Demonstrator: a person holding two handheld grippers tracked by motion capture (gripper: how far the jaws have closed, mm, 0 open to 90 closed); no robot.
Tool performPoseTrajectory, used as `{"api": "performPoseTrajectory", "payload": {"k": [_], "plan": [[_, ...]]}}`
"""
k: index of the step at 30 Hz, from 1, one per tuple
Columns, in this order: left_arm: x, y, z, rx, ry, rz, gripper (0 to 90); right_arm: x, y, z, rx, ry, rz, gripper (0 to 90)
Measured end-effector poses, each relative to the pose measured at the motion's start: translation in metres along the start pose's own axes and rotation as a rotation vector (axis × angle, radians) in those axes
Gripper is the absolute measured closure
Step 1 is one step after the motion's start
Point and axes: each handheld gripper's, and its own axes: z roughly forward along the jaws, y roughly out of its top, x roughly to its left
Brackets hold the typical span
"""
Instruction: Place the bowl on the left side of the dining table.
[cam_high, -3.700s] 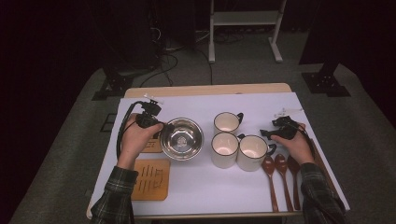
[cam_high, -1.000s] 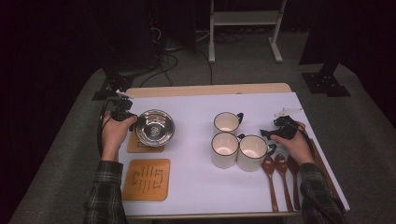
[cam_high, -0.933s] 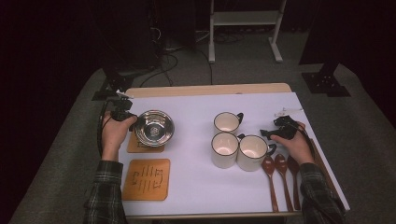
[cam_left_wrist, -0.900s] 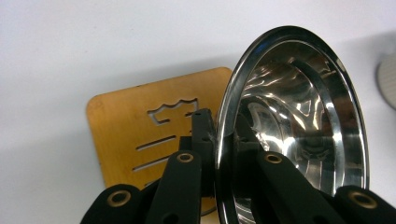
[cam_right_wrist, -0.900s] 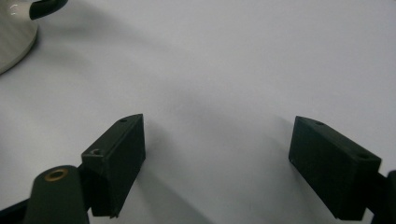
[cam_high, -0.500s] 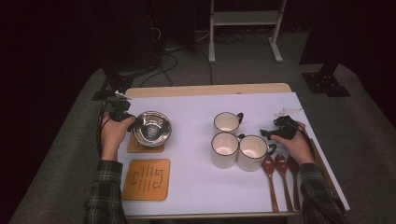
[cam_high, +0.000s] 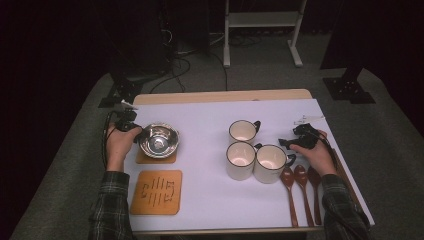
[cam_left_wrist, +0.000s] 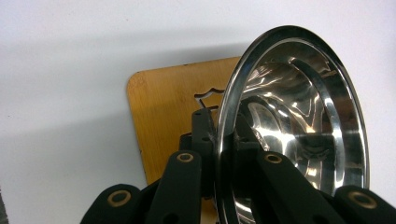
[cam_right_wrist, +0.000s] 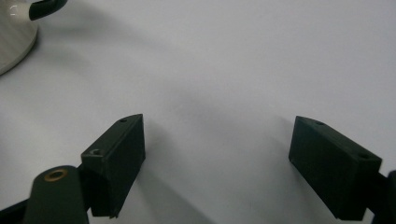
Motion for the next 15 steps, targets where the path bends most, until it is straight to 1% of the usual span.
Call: {"api": "performPoseTrajectory", "payload": {"k": [3,8,10,15], "plan": [[0.0008,-0.0003,0.0002,-0.001,0.000,-0.003,83.9,0.0000,0.0000,0.0000,0.000,0.000,0.000,17.2],[0.0011,-0.0008,0.0023,0.012,0.028,0.007,83.0,-0.0001,0.0000,0.0000,0.000,0.000,0.001,17.2],[0.0018,-0.0009,0.0028,0.012,0.029,0.006,82.9,0.0000,0.0000,0.0000,0.000,0.000,0.001,17.2],[0.0019,-0.0013,0.0039,0.026,0.055,0.015,81.9,-0.0001,0.0000,0.0000,0.000,0.000,0.000,17.2]]}}
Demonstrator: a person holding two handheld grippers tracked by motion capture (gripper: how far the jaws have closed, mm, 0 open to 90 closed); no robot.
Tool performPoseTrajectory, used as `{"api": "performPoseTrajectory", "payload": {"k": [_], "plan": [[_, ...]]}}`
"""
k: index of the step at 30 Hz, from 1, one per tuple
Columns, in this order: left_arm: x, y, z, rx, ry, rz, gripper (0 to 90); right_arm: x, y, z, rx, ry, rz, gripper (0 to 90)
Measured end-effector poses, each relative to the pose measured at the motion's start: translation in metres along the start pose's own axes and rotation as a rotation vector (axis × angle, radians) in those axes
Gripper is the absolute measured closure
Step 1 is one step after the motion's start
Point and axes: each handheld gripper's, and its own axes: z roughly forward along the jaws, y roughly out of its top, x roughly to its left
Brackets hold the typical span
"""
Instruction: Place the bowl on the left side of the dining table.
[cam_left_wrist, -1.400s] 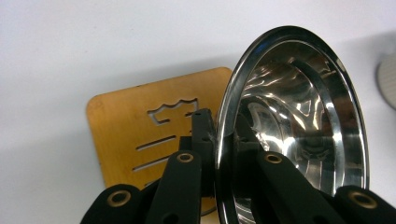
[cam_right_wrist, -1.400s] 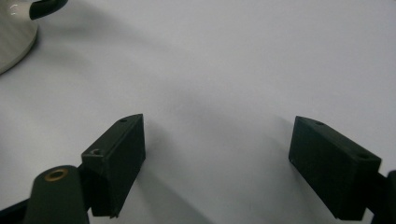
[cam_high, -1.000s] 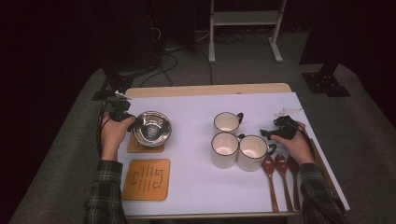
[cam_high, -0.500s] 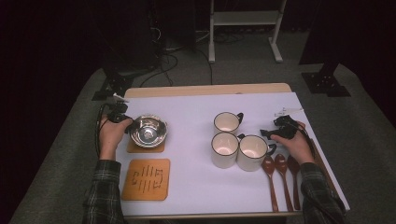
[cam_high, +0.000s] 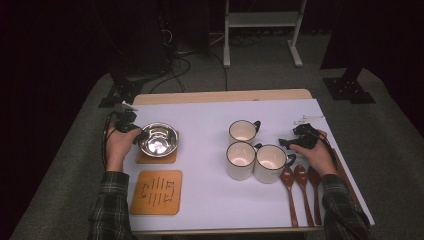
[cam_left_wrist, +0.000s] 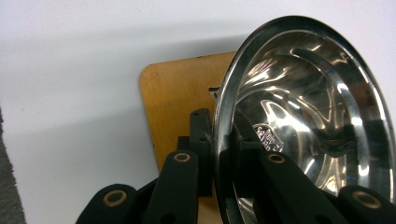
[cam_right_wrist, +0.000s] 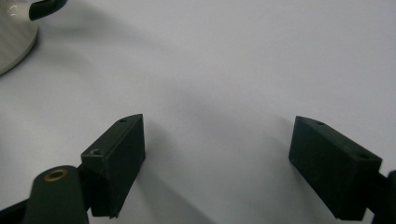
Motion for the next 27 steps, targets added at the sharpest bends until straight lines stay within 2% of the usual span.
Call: {"api": "performPoseTrajectory", "payload": {"k": [8,27], "plan": [[-0.0022,0.0004,0.0011,0.011,0.024,0.011,81.1,0.0000,0.0000,0.0000,0.000,0.000,0.000,17.2],[0.0004,-0.0009,0.0058,0.031,0.034,0.007,79.0,0.0001,0.0000,-0.0001,0.000,-0.001,0.000,17.2]]}}
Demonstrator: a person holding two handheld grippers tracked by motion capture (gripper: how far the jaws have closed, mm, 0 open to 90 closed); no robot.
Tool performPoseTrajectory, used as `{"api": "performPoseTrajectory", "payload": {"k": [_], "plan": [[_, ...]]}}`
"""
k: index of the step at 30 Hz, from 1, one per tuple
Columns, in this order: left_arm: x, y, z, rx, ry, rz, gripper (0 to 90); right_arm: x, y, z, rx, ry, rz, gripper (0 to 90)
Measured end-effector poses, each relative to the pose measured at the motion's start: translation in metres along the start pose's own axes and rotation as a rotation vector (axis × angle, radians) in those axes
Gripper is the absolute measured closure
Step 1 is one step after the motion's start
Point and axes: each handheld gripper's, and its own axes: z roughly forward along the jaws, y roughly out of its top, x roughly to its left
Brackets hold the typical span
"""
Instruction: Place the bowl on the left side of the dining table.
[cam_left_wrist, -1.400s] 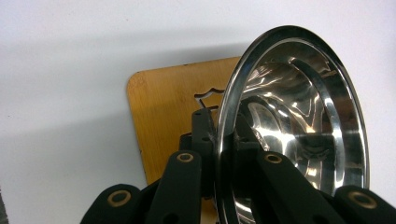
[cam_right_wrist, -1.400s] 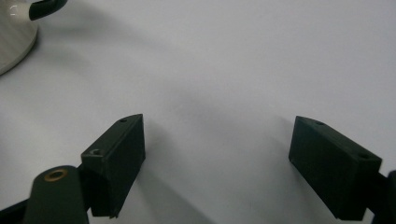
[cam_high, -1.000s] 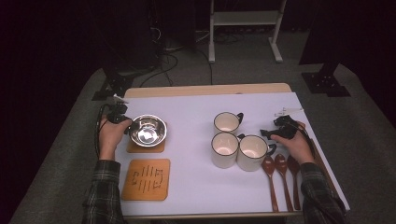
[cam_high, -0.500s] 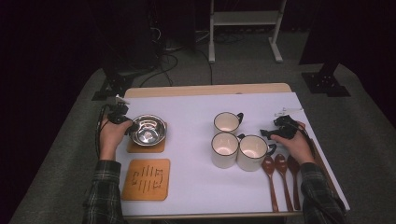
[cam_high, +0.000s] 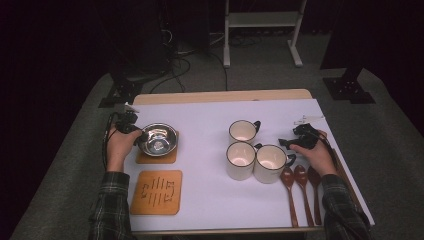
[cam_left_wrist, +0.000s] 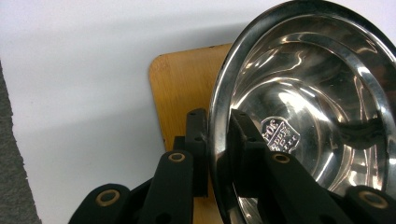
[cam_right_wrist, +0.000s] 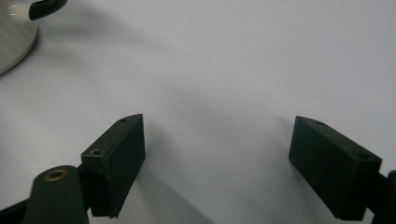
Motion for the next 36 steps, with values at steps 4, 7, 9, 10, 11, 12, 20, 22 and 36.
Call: {"api": "performPoseTrajectory", "payload": {"k": [4,7,9,10,11,12,20,22,36], "plan": [[0.0019,-0.0004,0.0004,0.000,0.004,-0.002,78.8,0.0000,0.0000,0.0000,0.000,0.000,0.000,17.2],[0.0027,-0.0009,0.0012,0.003,0.006,-0.002,78.3,0.0000,0.0000,0.0000,0.000,0.000,0.000,17.2],[0.0030,-0.0011,0.0015,0.005,0.007,-0.001,78.0,0.0000,0.0000,0.0000,0.000,0.000,0.000,17.2],[0.0030,-0.0013,0.0017,0.007,0.010,-0.001,77.8,0.0000,0.0000,0.0000,0.000,0.000,0.000,17.2],[0.0029,-0.0014,0.0019,0.006,0.011,-0.002,77.6,0.0000,0.0000,0.0000,0.000,0.000,-0.001,17.2],[0.0030,-0.0014,0.0018,0.007,0.012,-0.001,77.5,0.0000,0.0000,0.0000,0.000,0.000,0.000,17.2],[0.0038,-0.0023,0.0032,0.021,0.018,-0.005,75.5,0.0000,0.0000,0.0000,0.000,0.000,0.000,17.2],[0.0045,-0.0025,0.0034,0.028,0.018,-0.002,75.0,0.0000,0.0000,0.0000,0.000,0.000,0.000,17.2],[0.0065,-0.0032,-0.0007,0.013,0.027,-0.003,69.0,0.0000,0.0000,0.0000,0.000,0.000,0.000,17.2]]}}
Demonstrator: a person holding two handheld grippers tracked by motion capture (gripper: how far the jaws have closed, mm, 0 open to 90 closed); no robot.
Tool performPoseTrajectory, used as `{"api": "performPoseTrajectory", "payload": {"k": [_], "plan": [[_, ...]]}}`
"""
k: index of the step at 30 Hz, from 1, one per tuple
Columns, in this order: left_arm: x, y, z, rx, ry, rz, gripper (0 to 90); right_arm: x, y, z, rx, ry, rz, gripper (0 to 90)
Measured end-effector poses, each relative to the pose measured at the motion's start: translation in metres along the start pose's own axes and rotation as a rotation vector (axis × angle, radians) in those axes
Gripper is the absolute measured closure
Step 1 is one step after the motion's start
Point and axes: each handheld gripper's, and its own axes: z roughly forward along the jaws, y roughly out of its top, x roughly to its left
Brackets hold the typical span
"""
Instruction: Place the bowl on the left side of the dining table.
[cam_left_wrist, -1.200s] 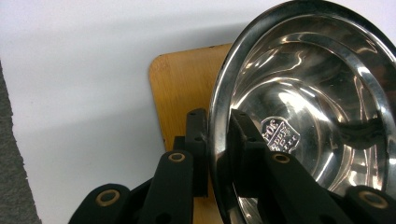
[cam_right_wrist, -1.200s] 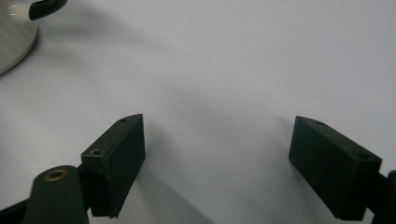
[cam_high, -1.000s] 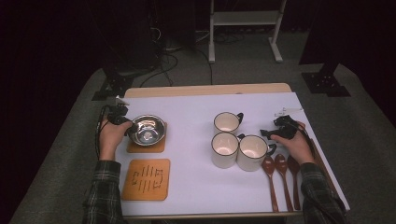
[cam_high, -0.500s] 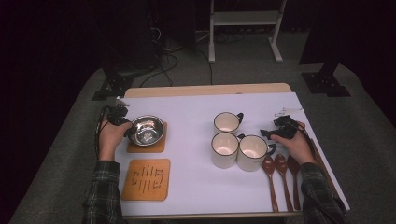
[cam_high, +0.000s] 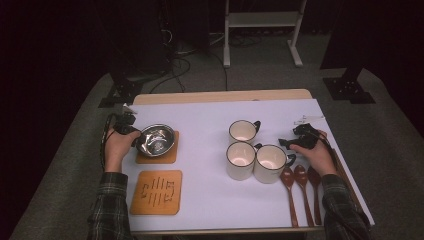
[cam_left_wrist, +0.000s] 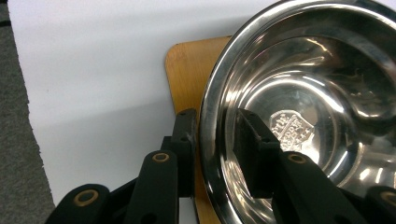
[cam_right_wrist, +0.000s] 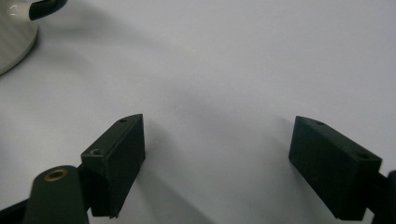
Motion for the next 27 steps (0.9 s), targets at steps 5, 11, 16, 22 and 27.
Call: {"api": "performPoseTrajectory", "payload": {"k": [5,11,16,22,27], "plan": [[0.001,0.000,-0.005,-0.016,0.005,-0.001,64.7,0.000,0.000,0.000,0.000,0.000,0.000,17.2],[0.001,-0.001,-0.009,-0.030,0.009,0.000,58.2,0.000,0.000,0.000,0.000,0.000,0.000,17.2],[-0.002,0.000,-0.014,-0.051,0.006,0.013,50.8,0.000,0.000,0.000,0.000,0.000,0.000,17.3],[-0.004,0.000,-0.022,-0.092,-0.001,0.027,38.6,0.000,0.000,0.000,0.000,0.000,-0.001,17.2],[-0.009,0.000,-0.026,-0.121,-0.024,0.046,31.1,0.000,0.000,0.000,0.000,0.000,0.000,17.3]]}}
